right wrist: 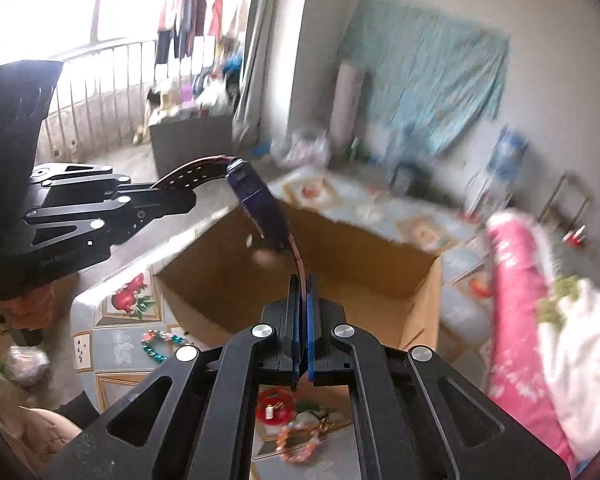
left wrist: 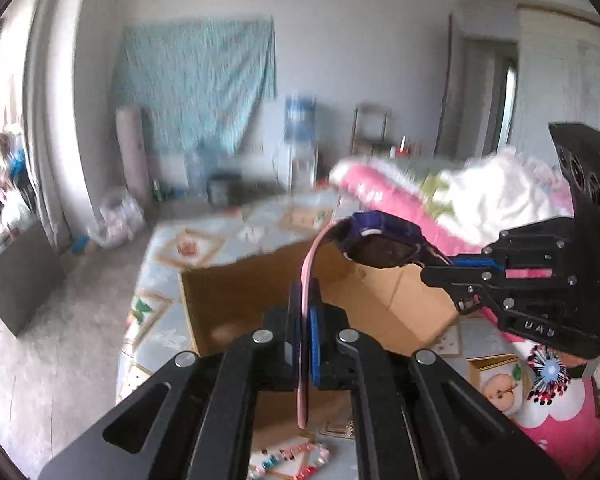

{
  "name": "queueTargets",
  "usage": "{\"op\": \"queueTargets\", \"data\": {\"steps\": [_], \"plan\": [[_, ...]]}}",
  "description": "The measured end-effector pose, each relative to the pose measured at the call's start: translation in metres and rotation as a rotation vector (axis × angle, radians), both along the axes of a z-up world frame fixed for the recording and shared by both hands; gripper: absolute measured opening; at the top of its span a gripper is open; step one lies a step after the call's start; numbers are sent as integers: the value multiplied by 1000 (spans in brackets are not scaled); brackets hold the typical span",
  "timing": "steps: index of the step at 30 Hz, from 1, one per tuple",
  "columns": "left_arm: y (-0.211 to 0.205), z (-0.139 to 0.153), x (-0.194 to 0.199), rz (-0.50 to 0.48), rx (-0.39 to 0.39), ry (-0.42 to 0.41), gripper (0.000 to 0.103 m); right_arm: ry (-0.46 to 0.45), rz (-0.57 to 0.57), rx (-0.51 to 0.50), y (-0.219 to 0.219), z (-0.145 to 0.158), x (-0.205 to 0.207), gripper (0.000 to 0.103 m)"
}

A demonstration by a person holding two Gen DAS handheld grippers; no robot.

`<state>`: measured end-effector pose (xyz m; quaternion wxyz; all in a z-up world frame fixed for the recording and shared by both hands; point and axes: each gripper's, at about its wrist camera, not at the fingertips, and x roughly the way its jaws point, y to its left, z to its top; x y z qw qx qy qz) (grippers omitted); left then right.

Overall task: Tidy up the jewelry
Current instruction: 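Lower the watch into the cardboard box and open both grippers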

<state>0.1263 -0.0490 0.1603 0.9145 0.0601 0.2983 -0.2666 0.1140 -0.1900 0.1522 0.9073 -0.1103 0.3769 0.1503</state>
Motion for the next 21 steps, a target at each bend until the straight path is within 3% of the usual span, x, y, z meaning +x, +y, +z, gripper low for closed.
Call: {"op": "queueTargets", "data": {"steps": [3, 6, 9, 12, 14, 17, 18, 21], "plan": [[-17, -18, 52, 2, 89, 109, 3, 235, 0, 8, -5, -43, 73, 1], [-32, -47, 99, -5, 156, 252, 3, 418, 14, 12, -11, -77, 116, 1], [-43, -80, 127, -15, 251, 357, 3, 587, 46, 36, -10, -112, 145, 1], [-41, -103, 139, -24, 294, 431, 4, 679, 53, -6, -9, -136, 164, 2], [-40, -111, 143, -22, 309, 458, 7, 685, 30, -30, -11, -146, 174, 9], [-36, -112, 147, -10, 307, 440, 30, 612, -8, -105, -12, -146, 175, 35], [-35, -110, 147, -8, 298, 431, 33, 596, -15, -107, -12, -145, 174, 44], [-28, -102, 145, 4, 268, 406, 35, 522, -39, -114, -14, -129, 163, 47]]}}
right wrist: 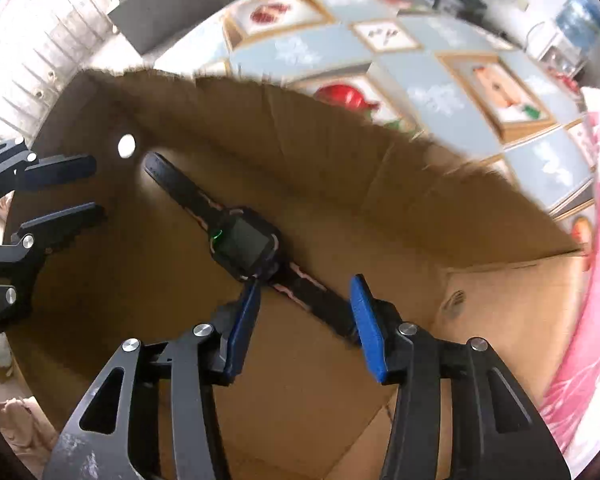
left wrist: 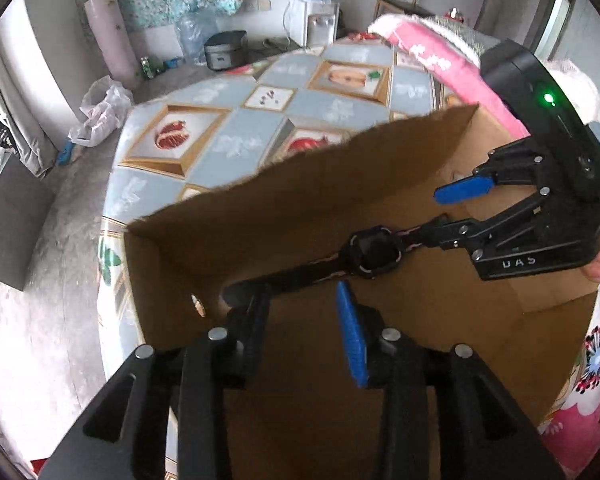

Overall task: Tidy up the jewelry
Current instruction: 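Lower the watch into the cardboard box and open both grippers, then move the left gripper to the multicolour bead bracelet and close on it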

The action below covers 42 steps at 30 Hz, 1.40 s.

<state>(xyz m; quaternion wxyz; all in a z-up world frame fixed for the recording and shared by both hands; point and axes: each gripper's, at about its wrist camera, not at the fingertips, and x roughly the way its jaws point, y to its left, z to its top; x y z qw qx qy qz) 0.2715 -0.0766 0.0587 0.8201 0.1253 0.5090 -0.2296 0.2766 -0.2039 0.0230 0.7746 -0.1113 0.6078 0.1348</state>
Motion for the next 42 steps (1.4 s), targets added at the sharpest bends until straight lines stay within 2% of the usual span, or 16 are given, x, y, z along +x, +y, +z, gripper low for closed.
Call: {"op": "queueTargets", "data": {"steps": [4, 6, 9, 12, 15, 17, 18, 20, 21, 24, 27, 28, 30, 34, 37, 42], "plan": [[20, 26, -13, 48, -66, -75, 36, -138, -37, -10, -4, 33, -24, 48], [33, 41, -23, 71, -104, -119, 42, -210, -57, -7, -6, 51, -43, 48], [57, 65, -53, 106, -164, -206, 49, -317, -101, 40, -12, 82, -80, 48], [86, 83, -93, 135, -224, -279, 56, -439, -159, 91, -15, 115, -140, 49], [111, 90, -137, 163, -261, -334, 68, -522, -180, 169, -30, 136, -180, 58], [126, 84, -169, 188, -270, -353, 75, -565, -187, 230, -29, 144, -209, 64], [131, 77, -180, 200, -265, -350, 77, -579, -188, 267, -24, 140, -236, 67], [138, 55, -200, 227, -243, -310, 78, -559, -198, 303, -13, 123, -254, 68], [138, 41, -207, 237, -233, -277, 78, -539, -202, 304, -7, 113, -246, 68], [134, 5, -220, 269, -188, -206, 78, -460, -233, 281, 16, 64, -264, 68], [124, -26, -230, 295, -158, -165, 78, -359, -281, 363, 29, 22, -268, 66], [121, -34, -230, 302, -145, -162, 78, -328, -300, 394, 32, 10, -266, 61], [120, -46, -229, 321, -144, -158, 76, -292, -313, 409, 38, 0, -261, 53], [117, -63, -224, 298, -147, -138, 66, -275, -301, 444, 51, -6, -243, 45], [115, -69, -218, 288, -145, -132, 57, -272, -277, 465, 58, -13, -227, 39], [114, -81, -203, 267, -129, -97, 36, -263, -243, 450, 70, -20, -203, 34]]}}
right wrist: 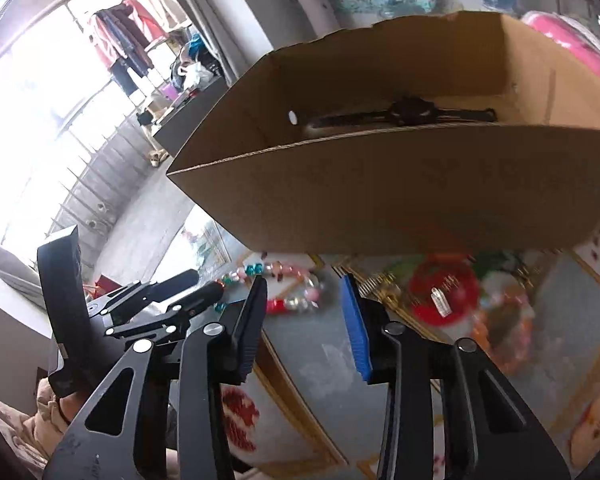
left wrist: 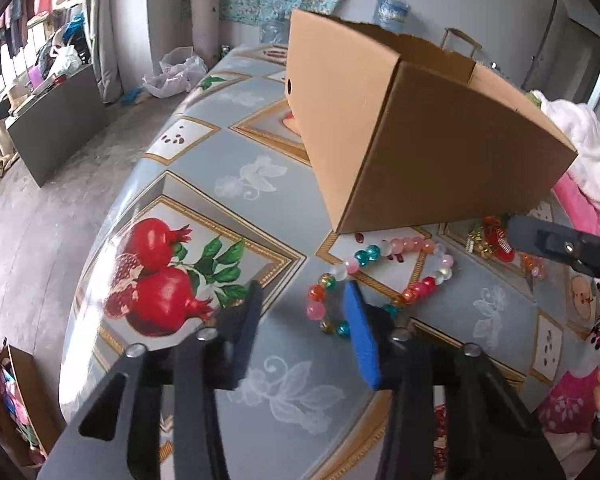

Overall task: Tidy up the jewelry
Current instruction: 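Move the left gripper to the multicolour bead bracelet and close on it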

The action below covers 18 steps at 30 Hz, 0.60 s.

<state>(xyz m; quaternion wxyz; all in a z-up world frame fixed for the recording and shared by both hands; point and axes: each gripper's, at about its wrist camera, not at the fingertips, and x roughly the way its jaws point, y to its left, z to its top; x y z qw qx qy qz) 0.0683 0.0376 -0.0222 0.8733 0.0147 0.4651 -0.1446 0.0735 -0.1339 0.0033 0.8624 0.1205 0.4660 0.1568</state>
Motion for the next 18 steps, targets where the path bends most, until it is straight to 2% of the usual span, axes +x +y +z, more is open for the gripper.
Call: {"op": "queueTargets", "data": {"steps": [2, 11, 18], "plan": [[-1, -1, 3, -14, 13, 1, 33, 14, 21, -31, 8, -6, 9, 31], [-11, -1, 7, -85, 57, -15, 32, 54, 53, -145, 24, -28, 23, 26], [-21, -3, 5, -111, 100, -35, 29, 66, 63, -169, 29, -39, 26, 21]]}}
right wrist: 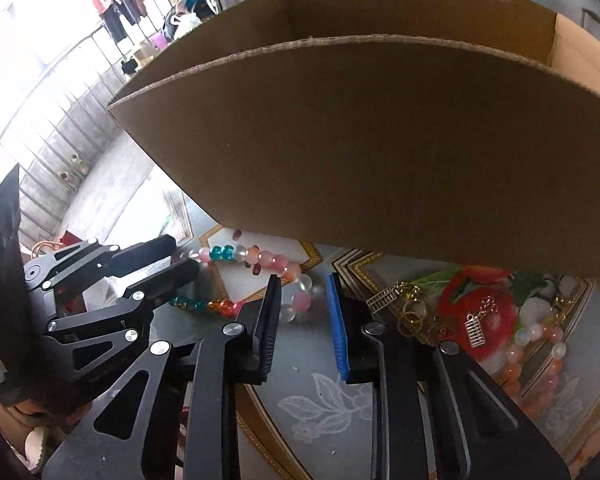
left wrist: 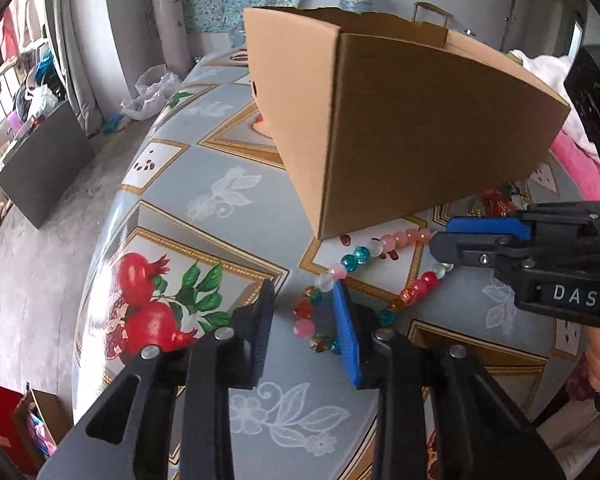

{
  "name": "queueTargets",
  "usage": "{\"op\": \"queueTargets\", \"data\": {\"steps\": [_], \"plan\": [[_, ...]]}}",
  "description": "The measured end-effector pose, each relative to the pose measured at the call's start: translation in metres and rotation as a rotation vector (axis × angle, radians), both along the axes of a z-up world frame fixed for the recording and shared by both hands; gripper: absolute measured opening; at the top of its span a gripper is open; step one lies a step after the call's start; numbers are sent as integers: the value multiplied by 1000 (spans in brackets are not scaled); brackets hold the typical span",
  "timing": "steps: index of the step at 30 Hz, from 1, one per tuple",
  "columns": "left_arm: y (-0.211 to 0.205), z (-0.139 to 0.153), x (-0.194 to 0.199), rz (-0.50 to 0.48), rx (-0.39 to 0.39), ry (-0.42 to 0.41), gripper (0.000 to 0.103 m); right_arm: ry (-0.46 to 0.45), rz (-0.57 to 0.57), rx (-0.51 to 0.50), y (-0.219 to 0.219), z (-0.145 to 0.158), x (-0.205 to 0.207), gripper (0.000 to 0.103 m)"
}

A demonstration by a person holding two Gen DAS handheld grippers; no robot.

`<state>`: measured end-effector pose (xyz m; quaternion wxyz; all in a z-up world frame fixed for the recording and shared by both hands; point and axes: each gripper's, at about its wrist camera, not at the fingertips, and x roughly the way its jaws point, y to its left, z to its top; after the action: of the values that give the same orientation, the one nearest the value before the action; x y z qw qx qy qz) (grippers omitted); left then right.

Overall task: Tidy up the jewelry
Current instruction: 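Move the left gripper to the multicolour bead bracelet and close on it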

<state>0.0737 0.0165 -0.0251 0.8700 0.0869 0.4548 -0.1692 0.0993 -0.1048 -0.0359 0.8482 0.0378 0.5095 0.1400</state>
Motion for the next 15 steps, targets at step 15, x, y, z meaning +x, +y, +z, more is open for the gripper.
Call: {"op": "queueTargets", "data": {"steps": [15], "plan": [[-7, 1, -8, 11, -32, 16, 9, 0, -5, 11, 2, -5, -17, 8]]}}
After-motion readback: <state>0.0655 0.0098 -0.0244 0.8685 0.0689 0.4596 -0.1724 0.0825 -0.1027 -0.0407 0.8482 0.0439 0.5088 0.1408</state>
